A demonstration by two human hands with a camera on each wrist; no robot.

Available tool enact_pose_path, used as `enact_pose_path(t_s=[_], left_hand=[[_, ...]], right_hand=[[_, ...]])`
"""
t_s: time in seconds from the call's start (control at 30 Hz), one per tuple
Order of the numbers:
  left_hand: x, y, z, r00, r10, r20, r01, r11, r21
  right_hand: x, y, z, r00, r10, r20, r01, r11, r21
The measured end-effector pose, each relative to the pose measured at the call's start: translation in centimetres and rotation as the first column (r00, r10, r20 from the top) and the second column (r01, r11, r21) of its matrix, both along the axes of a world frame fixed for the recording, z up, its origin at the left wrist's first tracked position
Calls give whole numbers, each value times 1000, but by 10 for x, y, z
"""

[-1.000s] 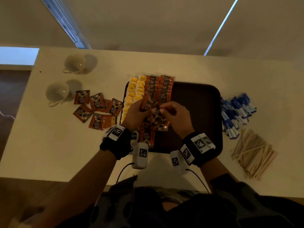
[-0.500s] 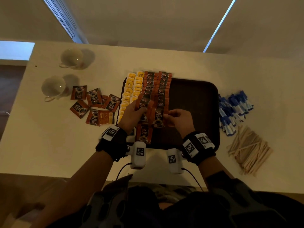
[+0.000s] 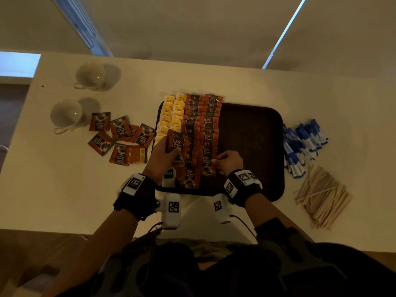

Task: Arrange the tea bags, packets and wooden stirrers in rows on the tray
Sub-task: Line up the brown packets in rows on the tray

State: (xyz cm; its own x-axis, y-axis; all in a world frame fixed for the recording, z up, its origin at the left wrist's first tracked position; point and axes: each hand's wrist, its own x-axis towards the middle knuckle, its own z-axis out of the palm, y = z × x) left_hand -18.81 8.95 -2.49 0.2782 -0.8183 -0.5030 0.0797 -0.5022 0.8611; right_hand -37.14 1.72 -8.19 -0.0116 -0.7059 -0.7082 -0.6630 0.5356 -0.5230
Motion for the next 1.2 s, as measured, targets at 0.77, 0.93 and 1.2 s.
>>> enact_pose_path(t_s=[0.77,0.93,1.2], left_hand=[[-3,0,-4,1000,7,2,-7,1000,28],[-2,3,-4,1000,11,-15,-11,1000,20],[-2,4,-4,1000,8,-12,-8,999,33]], right_hand=[[11,-6,-5,999,-44,20,45,997,-67],[7,2,-4,997,-34,65,38,997,-62],[16,3,-8,992,93,-91,-105,985,-138]])
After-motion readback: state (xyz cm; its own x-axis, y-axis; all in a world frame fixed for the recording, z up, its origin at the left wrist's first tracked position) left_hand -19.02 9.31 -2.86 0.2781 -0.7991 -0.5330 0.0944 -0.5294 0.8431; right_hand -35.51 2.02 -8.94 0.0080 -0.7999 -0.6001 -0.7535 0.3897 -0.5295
